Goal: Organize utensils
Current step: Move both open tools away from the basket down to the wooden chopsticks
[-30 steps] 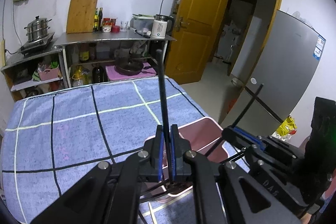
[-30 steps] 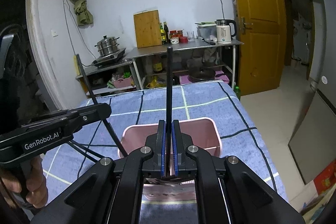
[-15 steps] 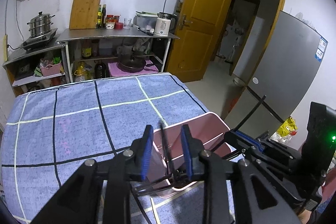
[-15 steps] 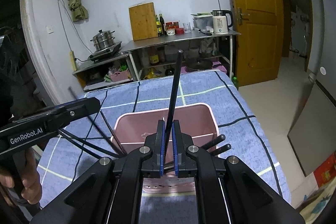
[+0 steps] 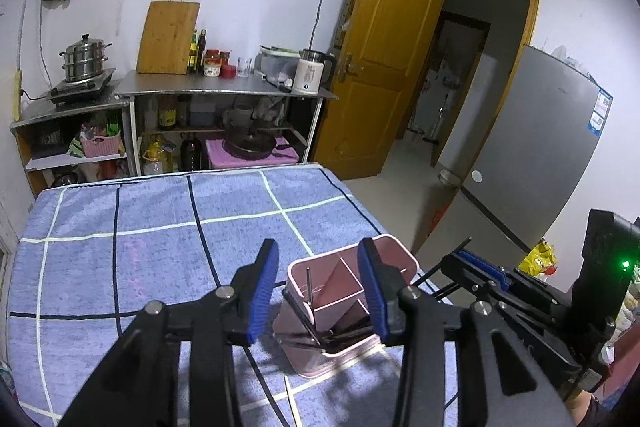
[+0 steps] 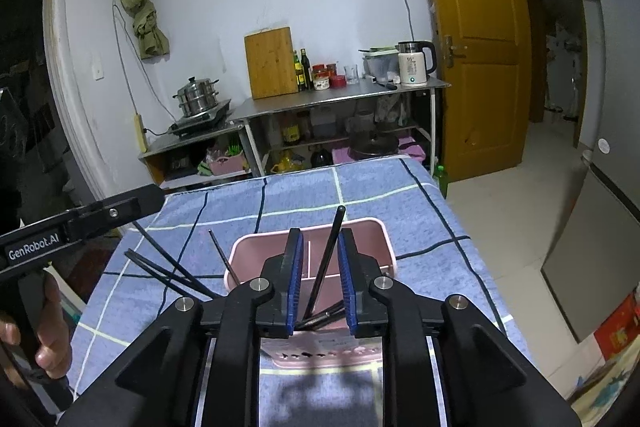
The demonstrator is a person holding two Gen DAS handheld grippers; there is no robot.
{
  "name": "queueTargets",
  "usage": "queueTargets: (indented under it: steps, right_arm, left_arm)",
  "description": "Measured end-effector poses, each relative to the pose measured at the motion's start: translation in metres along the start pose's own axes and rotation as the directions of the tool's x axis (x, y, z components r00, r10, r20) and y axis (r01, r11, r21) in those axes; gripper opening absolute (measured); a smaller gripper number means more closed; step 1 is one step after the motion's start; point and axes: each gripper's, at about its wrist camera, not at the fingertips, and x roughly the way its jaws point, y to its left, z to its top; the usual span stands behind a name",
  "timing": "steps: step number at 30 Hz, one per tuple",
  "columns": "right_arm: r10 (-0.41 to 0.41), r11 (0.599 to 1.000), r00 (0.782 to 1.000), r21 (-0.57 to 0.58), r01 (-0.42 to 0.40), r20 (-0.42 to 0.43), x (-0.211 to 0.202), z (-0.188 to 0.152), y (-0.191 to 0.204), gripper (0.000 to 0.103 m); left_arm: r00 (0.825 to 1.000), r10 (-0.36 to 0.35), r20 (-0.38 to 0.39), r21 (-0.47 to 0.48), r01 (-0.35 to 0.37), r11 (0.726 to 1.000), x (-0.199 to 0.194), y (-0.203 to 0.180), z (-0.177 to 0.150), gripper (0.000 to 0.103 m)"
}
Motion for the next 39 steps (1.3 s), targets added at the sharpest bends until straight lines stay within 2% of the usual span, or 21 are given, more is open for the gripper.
queueTargets:
  steps: [8,20,31,39]
  right_arm:
    - [0.032,0.999,0.999,0.001,-0.032,0.036,-0.029,-0.009,0.008,0.018]
    - [0.096,0.995,0.995,-0.013,-0.096,0.009,-0.047,-0.038,0.028,0.019]
    - [0.150,0.988,0.984,-0.020,-0.153,-0.095,-0.032,-0.074,0.043,0.019]
    - [0.166,0.986,0.972,-0.006,-0.169,-0.165,-0.010,-0.095,0.047,0.019]
  left_arm:
    - [0.999,0.018,0.048,0.003,-0.018,1.000,-0.034,0.006,-0.014,0.045]
    - [0.997,0.055,0.050,-0.006,-0.055,0.998,-0.063,0.011,-0.058,0.050]
    - [0.992,0.122,-0.022,-0.042,-0.122,0.992,-0.059,0.037,-0.099,0.051]
    - [0.983,0.154,-0.097,-0.063,-0.161,0.985,-0.040,0.055,-0.128,0.051]
